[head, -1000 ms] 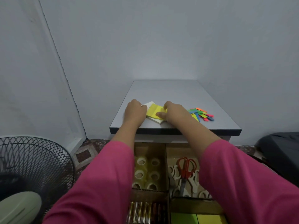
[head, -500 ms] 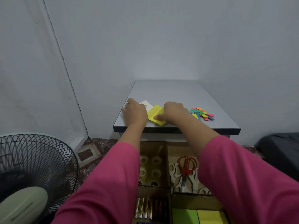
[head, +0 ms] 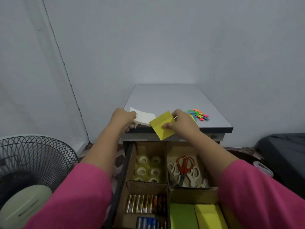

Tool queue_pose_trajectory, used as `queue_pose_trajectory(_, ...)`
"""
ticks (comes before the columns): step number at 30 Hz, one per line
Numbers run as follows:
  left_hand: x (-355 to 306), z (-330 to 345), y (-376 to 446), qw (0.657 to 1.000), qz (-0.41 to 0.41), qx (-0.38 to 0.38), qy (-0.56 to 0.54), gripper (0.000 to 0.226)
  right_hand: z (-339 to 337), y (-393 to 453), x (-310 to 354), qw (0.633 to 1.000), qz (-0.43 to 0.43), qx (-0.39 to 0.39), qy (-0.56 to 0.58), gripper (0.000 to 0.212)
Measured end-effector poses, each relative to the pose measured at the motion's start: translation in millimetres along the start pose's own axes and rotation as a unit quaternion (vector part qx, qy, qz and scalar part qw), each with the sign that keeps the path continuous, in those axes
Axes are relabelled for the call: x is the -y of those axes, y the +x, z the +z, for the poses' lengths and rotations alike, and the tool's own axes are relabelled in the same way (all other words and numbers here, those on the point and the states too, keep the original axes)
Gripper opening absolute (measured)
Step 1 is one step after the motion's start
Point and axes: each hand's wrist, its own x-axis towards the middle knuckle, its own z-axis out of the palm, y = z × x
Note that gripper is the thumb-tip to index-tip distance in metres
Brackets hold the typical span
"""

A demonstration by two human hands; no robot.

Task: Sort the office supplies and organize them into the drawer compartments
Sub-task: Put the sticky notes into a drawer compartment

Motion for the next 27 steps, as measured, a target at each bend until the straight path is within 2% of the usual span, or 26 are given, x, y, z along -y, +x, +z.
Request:
queue_pose_trajectory(4, 17, 3, -6, 1.0, -0.015, -0.016, 0.005, 0.014, -7, -17, -13, 0.993, -0.006, 0.008, 0.118, 0.028)
queue_pose_trajectory(8, 20, 16, -22, 0.999, -0.004, -0.043, -0.022, 0.042, -10, -31, -23, 0.985, 0.015, 0.015, 0.174, 0.027)
queue_pose_trajectory(10, 20, 23, -29, 0.996, 0.009, -0.081, -0.031, 0.046, -11, -35, -25, 0.984, 0.023, 0.012, 0.177, 0.026)
queue_pose_trajectory(12, 22, 27, -34, 0.988, 0.006, -0.128, -0.09, 0.043, -14, -38, -25, 0.981, 0.024, 0.017, 0.193, 0.024)
queue_pose_trajectory(14, 24, 28, -39, 0.969, -0.029, -0.145, -0.196, 0.041, -16, -41, -26, 0.977, 0.024, 0.022, 0.209, 0.023)
queue_pose_trajectory(16, 26, 27, -47, 0.947, -0.082, -0.103, -0.294, 0.043, -20, -45, -27, 0.974, 0.029, 0.026, 0.223, 0.022)
queue_pose_trajectory(19, 30, 25, -69, 0.937, -0.112, 0.017, -0.33, 0.048, -24, -53, -33, 0.963, 0.041, 0.055, 0.26, 0.022)
queue_pose_trajectory(21, 39, 24, -88, 0.936, -0.114, 0.075, -0.326, 0.06, -28, -64, -43, 0.959, 0.053, 0.082, 0.266, 0.029)
queue_pose_trajectory(23, 51, 24, -106, 0.939, -0.111, 0.129, -0.3, 0.056, -33, -80, -55, 0.958, 0.062, 0.119, 0.253, 0.03)
queue_pose_trajectory(27, 82, 26, -136, 0.941, -0.102, 0.211, -0.242, 0.054, -36, -114, -83, 0.951, 0.128, 0.214, 0.184, 0.013)
